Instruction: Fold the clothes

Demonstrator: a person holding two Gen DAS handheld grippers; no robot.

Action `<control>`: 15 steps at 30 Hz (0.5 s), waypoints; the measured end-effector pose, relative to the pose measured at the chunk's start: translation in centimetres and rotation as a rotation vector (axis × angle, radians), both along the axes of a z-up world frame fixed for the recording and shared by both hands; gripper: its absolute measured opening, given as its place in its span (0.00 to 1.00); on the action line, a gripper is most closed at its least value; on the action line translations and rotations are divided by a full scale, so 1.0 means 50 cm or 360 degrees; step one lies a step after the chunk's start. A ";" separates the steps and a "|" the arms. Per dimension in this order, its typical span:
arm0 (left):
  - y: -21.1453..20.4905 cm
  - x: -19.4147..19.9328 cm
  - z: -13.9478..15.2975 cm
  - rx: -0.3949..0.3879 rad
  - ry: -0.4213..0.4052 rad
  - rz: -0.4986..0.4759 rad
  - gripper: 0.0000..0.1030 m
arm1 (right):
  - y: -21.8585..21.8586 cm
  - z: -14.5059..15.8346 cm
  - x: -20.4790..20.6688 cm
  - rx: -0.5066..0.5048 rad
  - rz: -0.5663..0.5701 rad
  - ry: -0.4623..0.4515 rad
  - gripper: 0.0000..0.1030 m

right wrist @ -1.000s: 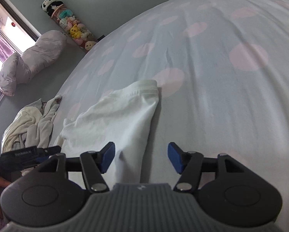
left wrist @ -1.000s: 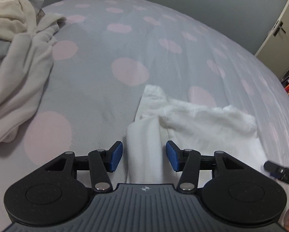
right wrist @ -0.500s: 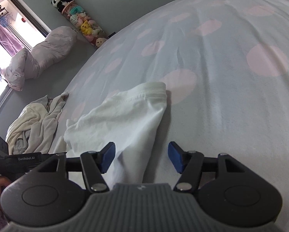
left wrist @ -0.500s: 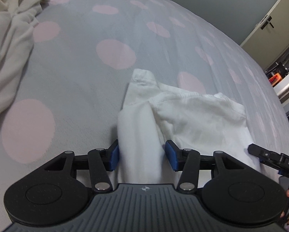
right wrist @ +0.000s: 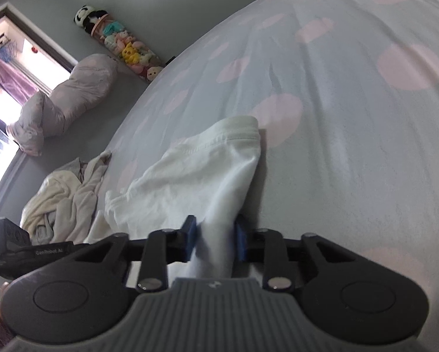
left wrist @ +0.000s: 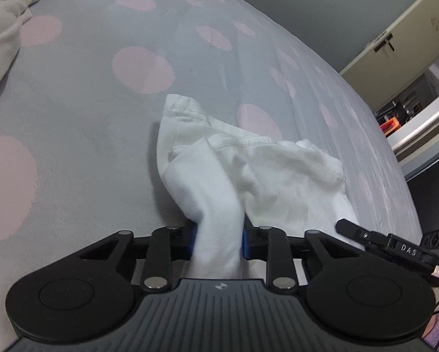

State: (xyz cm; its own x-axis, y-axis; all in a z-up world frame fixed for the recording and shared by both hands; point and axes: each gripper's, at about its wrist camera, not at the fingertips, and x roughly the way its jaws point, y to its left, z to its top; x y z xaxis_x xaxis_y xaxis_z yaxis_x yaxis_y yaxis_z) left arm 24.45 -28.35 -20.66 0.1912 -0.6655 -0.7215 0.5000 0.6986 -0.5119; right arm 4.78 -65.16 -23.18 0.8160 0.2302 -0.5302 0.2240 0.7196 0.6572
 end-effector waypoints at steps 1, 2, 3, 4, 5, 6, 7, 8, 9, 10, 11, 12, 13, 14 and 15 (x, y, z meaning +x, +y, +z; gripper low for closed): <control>0.001 -0.001 0.001 -0.0001 -0.0012 0.0007 0.16 | 0.002 0.002 -0.001 -0.0009 -0.0002 -0.0012 0.20; 0.001 -0.002 0.003 -0.0001 -0.0026 0.0009 0.15 | 0.004 0.003 -0.001 -0.0019 -0.0004 -0.0023 0.17; -0.001 -0.006 0.006 0.0008 -0.0051 -0.0014 0.15 | 0.007 0.005 -0.002 -0.0028 -0.0007 -0.0035 0.16; -0.002 -0.010 0.011 0.0020 -0.0080 -0.0022 0.15 | 0.009 0.007 -0.003 -0.0038 -0.0009 -0.0047 0.15; -0.003 -0.014 0.015 0.0030 -0.0105 -0.0028 0.14 | 0.014 0.013 -0.003 -0.0064 -0.0007 -0.0058 0.14; -0.001 -0.016 0.018 0.0026 -0.0110 -0.0020 0.14 | 0.019 0.018 -0.004 -0.0091 -0.0005 -0.0068 0.14; 0.000 -0.018 0.020 0.0022 -0.0117 -0.0012 0.13 | 0.025 0.024 -0.004 -0.0117 -0.0003 -0.0079 0.14; 0.001 -0.021 0.025 0.0022 -0.0129 -0.0006 0.13 | 0.027 0.030 -0.005 -0.0128 -0.0004 -0.0091 0.13; 0.002 -0.025 0.030 0.0021 -0.0143 0.0000 0.13 | 0.029 0.036 -0.008 -0.0131 -0.0008 -0.0105 0.13; 0.004 -0.031 0.039 0.0018 -0.0166 0.0000 0.13 | 0.031 0.043 -0.013 -0.0135 -0.0016 -0.0121 0.13; 0.005 -0.039 0.053 0.0009 -0.0193 -0.0005 0.13 | 0.033 0.050 -0.018 -0.0139 -0.0023 -0.0137 0.13; 0.006 -0.047 0.067 0.0001 -0.0220 -0.0010 0.12 | 0.037 0.062 -0.023 -0.0159 -0.0025 -0.0149 0.13; 0.007 -0.055 0.080 -0.0008 -0.0247 -0.0015 0.12 | 0.042 0.074 -0.028 -0.0179 -0.0027 -0.0162 0.12; 0.007 -0.064 0.094 -0.0017 -0.0275 -0.0019 0.12 | 0.046 0.086 -0.033 -0.0200 -0.0028 -0.0174 0.12; 0.008 -0.075 0.110 -0.0025 -0.0303 -0.0018 0.12 | 0.054 0.103 -0.042 -0.0241 -0.0024 -0.0202 0.12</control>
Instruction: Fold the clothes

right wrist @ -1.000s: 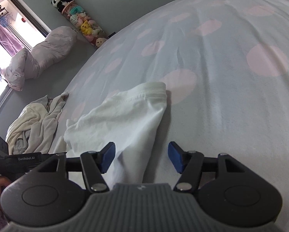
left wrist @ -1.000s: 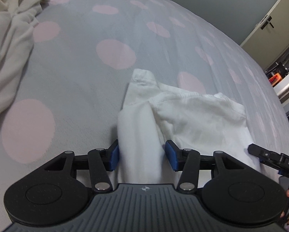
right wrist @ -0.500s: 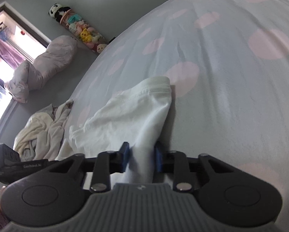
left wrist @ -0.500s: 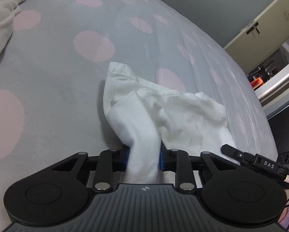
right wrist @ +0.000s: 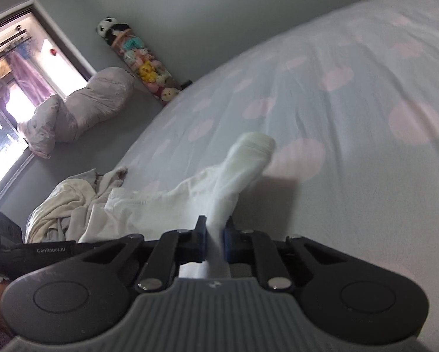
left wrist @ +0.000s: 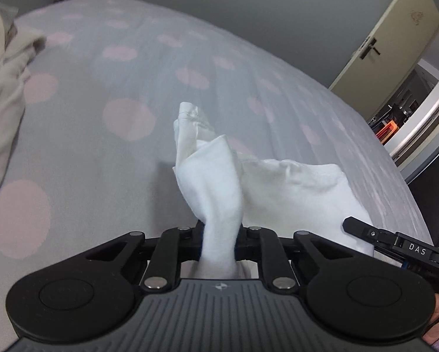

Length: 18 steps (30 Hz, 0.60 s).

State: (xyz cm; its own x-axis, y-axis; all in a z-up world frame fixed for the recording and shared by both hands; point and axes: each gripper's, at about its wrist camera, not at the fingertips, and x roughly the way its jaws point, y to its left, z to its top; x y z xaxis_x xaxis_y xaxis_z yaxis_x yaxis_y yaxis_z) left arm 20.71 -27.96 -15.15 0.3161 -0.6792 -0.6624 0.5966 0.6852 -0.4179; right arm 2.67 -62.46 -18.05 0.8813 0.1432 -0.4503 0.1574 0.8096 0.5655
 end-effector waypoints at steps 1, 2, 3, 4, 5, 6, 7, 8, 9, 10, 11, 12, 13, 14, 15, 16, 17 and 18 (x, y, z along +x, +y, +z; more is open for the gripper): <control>0.002 -0.010 0.013 -0.0013 -0.0016 0.0002 0.12 | 0.006 0.017 -0.012 -0.0031 -0.0002 -0.0024 0.12; 0.005 -0.020 0.026 -0.0027 -0.0030 0.0003 0.12 | 0.013 0.033 -0.024 -0.0061 -0.0003 -0.0049 0.12; 0.007 -0.030 0.039 -0.0042 -0.0039 -0.0002 0.12 | 0.017 0.049 -0.036 -0.0075 -0.0009 -0.0067 0.12; 0.007 -0.041 0.055 -0.0053 -0.0053 -0.0007 0.12 | 0.021 0.064 -0.049 -0.0088 -0.0014 -0.0086 0.12; 0.006 -0.052 0.071 -0.0064 -0.0069 -0.0013 0.11 | 0.025 0.082 -0.066 -0.0099 -0.0026 -0.0101 0.12; 0.005 -0.064 0.090 -0.0071 -0.0089 -0.0029 0.11 | 0.027 0.097 -0.082 -0.0111 -0.0040 -0.0117 0.12; 0.004 -0.077 0.109 -0.0076 -0.0111 -0.0047 0.11 | 0.030 0.112 -0.098 -0.0123 -0.0054 -0.0132 0.12; -0.001 -0.092 0.130 -0.0077 -0.0144 -0.0076 0.11 | 0.033 0.128 -0.114 -0.0136 -0.0068 -0.0148 0.12; -0.009 -0.109 0.151 -0.0076 -0.0180 -0.0108 0.11 | 0.033 0.145 -0.133 -0.0150 -0.0090 -0.0162 0.12; -0.019 -0.126 0.172 -0.0079 -0.0211 -0.0138 0.11 | 0.033 0.162 -0.152 -0.0165 -0.0112 -0.0177 0.12; -0.029 -0.142 0.191 -0.0084 -0.0240 -0.0168 0.11 | 0.032 0.178 -0.174 -0.0171 -0.0136 -0.0194 0.12; -0.039 -0.158 0.209 -0.0090 -0.0268 -0.0198 0.11 | 0.029 0.195 -0.196 -0.0186 -0.0160 -0.0214 0.12; -0.048 -0.176 0.225 -0.0100 -0.0294 -0.0228 0.11 | 0.027 0.212 -0.219 -0.0200 -0.0184 -0.0235 0.12; -0.058 -0.193 0.241 -0.0111 -0.0318 -0.0259 0.11 | 0.024 0.230 -0.242 -0.0215 -0.0208 -0.0255 0.12; -0.070 -0.211 0.257 -0.0126 -0.0335 -0.0299 0.11 | 0.021 0.248 -0.268 -0.0247 -0.0235 -0.0276 0.12; -0.085 -0.230 0.272 -0.0138 -0.0360 -0.0336 0.11 | 0.018 0.267 -0.294 -0.0280 -0.0261 -0.0298 0.12; -0.102 -0.250 0.287 -0.0150 -0.0384 -0.0370 0.11 | 0.013 0.285 -0.322 -0.0310 -0.0293 -0.0316 0.12; -0.122 -0.273 0.302 -0.0166 -0.0407 -0.0412 0.11 | 0.008 0.304 -0.349 -0.0340 -0.0325 -0.0335 0.11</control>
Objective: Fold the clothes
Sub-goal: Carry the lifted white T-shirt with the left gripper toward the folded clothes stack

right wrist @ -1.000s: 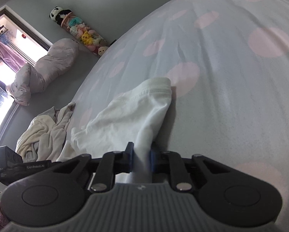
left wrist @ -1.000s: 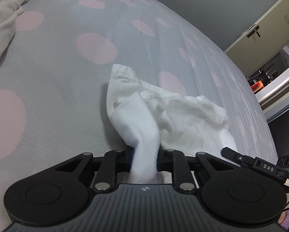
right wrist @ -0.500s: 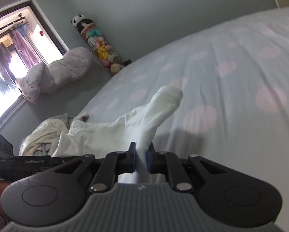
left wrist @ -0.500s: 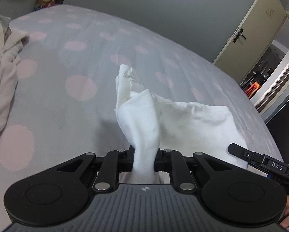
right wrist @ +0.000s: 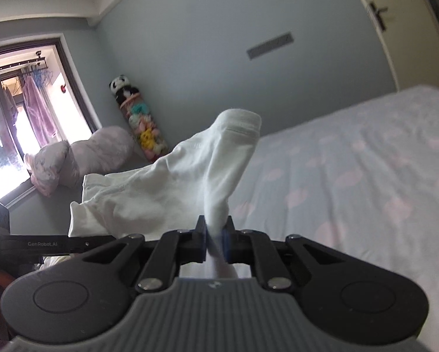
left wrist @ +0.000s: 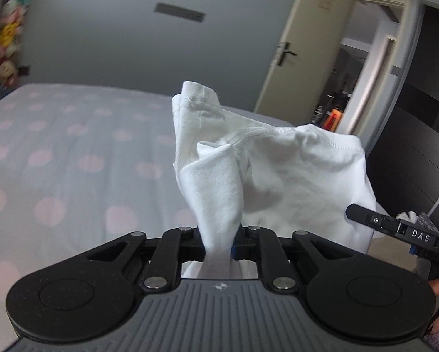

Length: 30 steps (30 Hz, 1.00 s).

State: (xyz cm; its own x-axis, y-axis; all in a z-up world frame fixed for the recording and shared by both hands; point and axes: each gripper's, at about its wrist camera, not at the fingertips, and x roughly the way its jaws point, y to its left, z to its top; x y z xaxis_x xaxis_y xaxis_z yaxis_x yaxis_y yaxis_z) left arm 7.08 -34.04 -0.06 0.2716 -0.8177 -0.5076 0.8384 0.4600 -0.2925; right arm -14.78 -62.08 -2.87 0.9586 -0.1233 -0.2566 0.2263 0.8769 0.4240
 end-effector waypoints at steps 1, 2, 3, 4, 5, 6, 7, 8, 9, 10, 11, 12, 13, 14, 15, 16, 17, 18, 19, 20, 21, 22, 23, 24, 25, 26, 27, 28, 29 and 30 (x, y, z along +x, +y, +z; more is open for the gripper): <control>-0.019 -0.023 0.015 -0.0013 -0.0023 -0.0042 0.11 | -0.009 0.018 -0.030 -0.0026 -0.0039 -0.0016 0.11; -0.039 -0.046 0.031 -0.0026 -0.0047 -0.0084 0.11 | -0.018 0.037 -0.060 -0.0053 -0.0078 -0.0031 0.11; -0.059 -0.069 0.046 -0.0040 -0.0069 -0.0125 0.11 | -0.027 0.055 -0.090 -0.0079 -0.0116 -0.0047 0.11; -0.081 -0.093 0.060 -0.0059 -0.0079 -0.0167 0.11 | -0.038 0.072 -0.122 -0.0109 -0.0163 -0.0057 0.11; -0.106 -0.118 0.073 -0.0081 -0.0081 -0.0211 0.11 | -0.050 0.089 -0.154 -0.0138 -0.0210 -0.0067 0.11; -0.131 -0.143 0.086 -0.0101 -0.0083 -0.0255 0.11 | -0.061 0.105 -0.184 -0.0163 -0.0256 -0.0072 0.11; -0.158 -0.166 0.097 -0.0115 -0.0084 -0.0301 0.11 | -0.076 0.121 -0.217 -0.0184 -0.0303 -0.0078 0.11; -0.185 -0.189 0.108 -0.0125 -0.0088 -0.0349 0.11 | -0.091 0.137 -0.249 -0.0205 -0.0351 -0.0083 0.11; -0.212 -0.211 0.118 -0.0135 -0.0090 -0.0397 0.11 | -0.103 0.153 -0.280 -0.0227 -0.0398 -0.0083 0.11; -0.240 -0.235 0.125 -0.0146 -0.0088 -0.0447 0.11 | -0.116 0.168 -0.310 -0.0248 -0.0444 -0.0079 0.11; -0.268 -0.258 0.130 -0.0155 -0.0083 -0.0496 0.11 | -0.129 0.183 -0.340 -0.0268 -0.0490 -0.0075 0.11; -0.295 -0.281 0.135 -0.0164 -0.0078 -0.0544 0.11 | -0.143 0.199 -0.370 -0.0287 -0.0536 -0.0068 0.11; -0.321 -0.306 0.140 -0.0172 -0.0071 -0.0590 0.11 | -0.158 0.213 -0.401 -0.0299 -0.0580 -0.0062 0.11; -0.348 -0.327 0.143 -0.0179 -0.0061 -0.0633 0.11 | -0.172 0.227 -0.431 -0.0311 -0.0624 -0.0056 0.11; -0.373 -0.349 0.144 -0.0183 -0.0049 -0.0675 0.11 | -0.185 0.238 -0.460 -0.0315 -0.0662 -0.0052 0.11; -0.398 -0.371 0.145 -0.0188 -0.0037 -0.0717 0.11 | -0.198 0.249 -0.490 -0.0321 -0.0701 -0.0045 0.11; -0.423 -0.392 0.145 -0.0192 -0.0023 -0.0759 0.11 | -0.212 0.258 -0.516 -0.0331 -0.0739 -0.0028 0.11; -0.449 -0.411 0.144 -0.0193 -0.0001 -0.0801 0.11 | -0.226 0.267 -0.543 -0.0342 -0.0777 -0.0011 0.11; -0.473 -0.432 0.143 -0.0190 0.0021 -0.0836 0.11 | -0.240 0.276 -0.570 -0.0352 -0.0815 0.0006 0.11; -0.497 -0.452 0.141 -0.0188 0.0042 -0.0872 0.11 | -0.254 0.284 -0.597 -0.0359 -0.0849 0.0028 0.11; -0.519 -0.467 0.137 -0.0187 0.0060 -0.0910 0.11 | -0.270 0.289 -0.622 -0.0366 -0.0883 0.0052 0.11; -0.542 -0.483 0.133 -0.0186 0.0078 -0.0947 0.11 | -0.285 0.295 -0.647 -0.0372 -0.0917 0.0075 0.11; -0.563 -0.501 0.126 -0.0185 0.0101 -0.0980 0.11 | -0.301 0.299 -0.679 -0.0379 -0.0951 0.0101 0.11; -0.584 -0.519 0.120 -0.0183 0.0123 -0.1012 0.11 | -0.318 0.301 -0.710 -0.0378 -0.0982 0.0121 0.11; -0.605 -0.537 0.114 -0.0182 0.0146 -0.1045 0.11 | -0.334 0.303 -0.742 -0.0377 -0.1013 0.0142 0.11; -0.626 -0.555 0.108 -0.0181 0.0169 -0.1077 0.11 | -0.351 0.305 -0.773 -0.0375 -0.1044 0.0163 0.11; -0.644 -0.571 0.100 -0.0177 0.0195 -0.1102 0.11 | -0.366 0.306 -0.797 -0.0378 -0.1070 0.0190 0.11; -0.663 -0.585 0.092 -0.0172 0.0221 -0.1125 0.11 | -0.382 0.308 -0.821 -0.0380 -0.1095 0.0216 0.11; -0.681 -0.599 0.084 -0.0165 0.0247 -0.1147 0.11 | -0.398 0.311 -0.849 -0.0384 -0.1116 0.0246 0.11; -0.696 -0.606 0.073 -0.0156 0.0276 -0.1161 0.11 | -0.412 0.311 -0.867 -0.0384 -0.1129 0.0275 0.11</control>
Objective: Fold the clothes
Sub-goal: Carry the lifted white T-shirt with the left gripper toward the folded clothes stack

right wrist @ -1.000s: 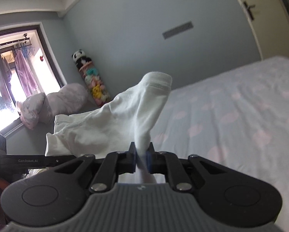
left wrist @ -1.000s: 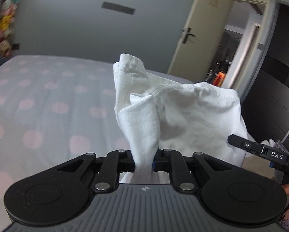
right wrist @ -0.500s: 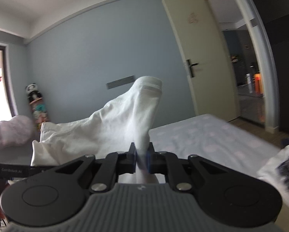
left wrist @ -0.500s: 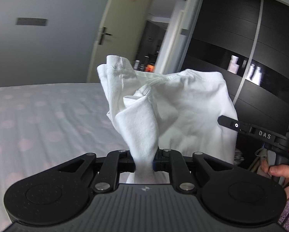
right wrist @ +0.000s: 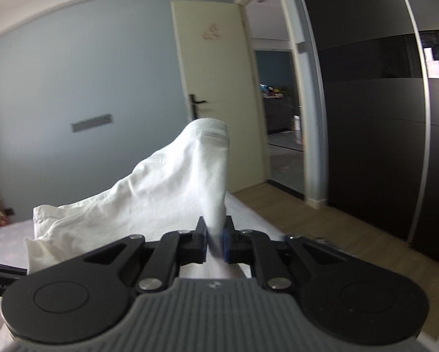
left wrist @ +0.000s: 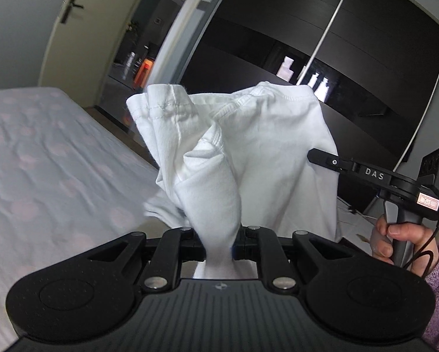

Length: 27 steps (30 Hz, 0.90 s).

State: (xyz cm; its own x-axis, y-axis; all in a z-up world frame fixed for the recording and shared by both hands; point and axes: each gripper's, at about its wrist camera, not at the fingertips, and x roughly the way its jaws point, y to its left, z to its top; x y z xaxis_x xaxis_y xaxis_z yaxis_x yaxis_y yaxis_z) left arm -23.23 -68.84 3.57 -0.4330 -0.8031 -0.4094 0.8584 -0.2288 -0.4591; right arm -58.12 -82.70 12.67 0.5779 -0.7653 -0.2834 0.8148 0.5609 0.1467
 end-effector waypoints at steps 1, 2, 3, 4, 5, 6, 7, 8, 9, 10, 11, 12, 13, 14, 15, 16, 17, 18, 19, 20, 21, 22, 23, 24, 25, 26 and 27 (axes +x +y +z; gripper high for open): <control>-0.015 -0.008 -0.011 0.0017 0.0023 -0.0016 0.11 | -0.015 0.000 -0.018 0.0008 -0.0016 0.0025 0.11; -0.027 -0.017 -0.022 0.0035 0.0045 -0.0032 0.11 | -0.028 -0.004 -0.030 0.0019 -0.0025 0.0052 0.11; -0.028 -0.032 -0.033 0.0054 0.0069 -0.0043 0.11 | -0.039 -0.008 -0.044 0.0035 -0.0034 0.0075 0.11; -0.032 -0.041 -0.046 0.0074 0.0090 -0.0052 0.11 | -0.054 -0.016 -0.052 0.0061 -0.0039 0.0098 0.11; -0.036 -0.045 -0.062 0.0101 0.0103 -0.0055 0.11 | -0.069 -0.023 -0.060 0.0087 -0.0044 0.0121 0.11; -0.039 -0.049 -0.078 0.0127 0.0116 -0.0059 0.11 | -0.082 -0.033 -0.063 0.0115 -0.0046 0.0135 0.11; -0.043 -0.052 -0.094 0.0154 0.0128 -0.0060 0.11 | -0.098 -0.047 -0.064 0.0146 -0.0039 0.0153 0.11; -0.050 -0.046 -0.112 0.0187 0.0128 -0.0051 0.11 | -0.113 -0.062 -0.066 0.0177 -0.0031 0.0171 0.11; -0.056 -0.040 -0.130 0.0220 0.0128 -0.0042 0.11 | -0.129 -0.076 -0.067 0.0208 -0.0024 0.0189 0.11; -0.062 -0.034 -0.148 0.0252 0.0127 -0.0030 0.11 | -0.142 -0.096 -0.062 0.0237 -0.0009 0.0201 0.11; -0.070 -0.026 -0.161 0.0281 0.0120 -0.0008 0.11 | -0.152 -0.114 -0.053 0.0263 0.0010 0.0212 0.11; -0.077 -0.018 -0.173 0.0309 0.0113 0.0014 0.11 | -0.162 -0.132 -0.045 0.0290 0.0029 0.0223 0.11; -0.084 -0.007 -0.184 0.0333 0.0102 0.0033 0.11 | -0.173 -0.152 -0.034 0.0320 0.0053 0.0231 0.11; -0.092 0.004 -0.194 0.0358 0.0090 0.0052 0.11 | -0.183 -0.170 -0.022 0.0348 0.0077 0.0236 0.11; -0.099 0.014 -0.204 0.0382 0.0080 0.0070 0.11 | -0.185 -0.190 0.001 0.0372 0.0098 0.0242 0.11; -0.111 0.018 -0.212 0.0403 0.0076 0.0089 0.11 | -0.188 -0.209 0.024 0.0395 0.0118 0.0249 0.11; -0.123 0.022 -0.220 0.0423 0.0071 0.0107 0.11 | -0.193 -0.225 0.050 0.0413 0.0133 0.0254 0.11; -0.133 0.026 -0.228 0.0443 0.0066 0.0126 0.11 | -0.196 -0.237 0.081 0.0426 0.0149 0.0264 0.11; -0.131 0.029 -0.235 0.0455 0.0056 0.0147 0.11 | -0.199 -0.248 0.111 0.0440 0.0165 0.0274 0.11; -0.139 0.037 -0.237 0.0463 0.0050 0.0170 0.11 | -0.204 -0.254 0.145 0.0449 0.0186 0.0293 0.11; -0.147 0.046 -0.240 0.0473 0.0045 0.0191 0.11 | -0.210 -0.260 0.179 0.0457 0.0206 0.0312 0.11; -0.152 0.057 -0.243 0.0488 0.0045 0.0206 0.11 | -0.216 -0.266 0.213 0.0466 0.0226 0.0332 0.11; -0.159 0.067 -0.247 0.0502 0.0041 0.0212 0.11 | -0.220 -0.276 0.232 0.0483 0.0243 0.0354 0.11; -0.168 0.077 -0.254 0.0514 0.0033 0.0209 0.11 | -0.224 -0.285 0.251 0.0500 0.0260 0.0377 0.11; -0.179 0.085 -0.264 0.0536 0.0029 0.0207 0.11 | -0.233 -0.299 0.284 0.0517 0.0266 0.0415 0.11; -0.192 0.092 -0.276 0.0563 0.0037 0.0210 0.11 | -0.243 -0.311 0.298 0.0539 0.0269 0.0446 0.11; -0.204 0.100 -0.289 0.0588 0.0043 0.0214 0.11 | -0.252 -0.324 0.311 0.0562 0.0266 0.0473 0.11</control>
State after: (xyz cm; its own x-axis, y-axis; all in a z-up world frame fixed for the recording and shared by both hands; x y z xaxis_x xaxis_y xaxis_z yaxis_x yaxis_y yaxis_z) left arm -18.24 -79.06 -10.88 -0.3485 -0.6540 -0.6714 0.8559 0.0699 -0.5124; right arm -42.57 -95.32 -3.53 0.5395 -0.4962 -0.6802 0.7532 0.6455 0.1266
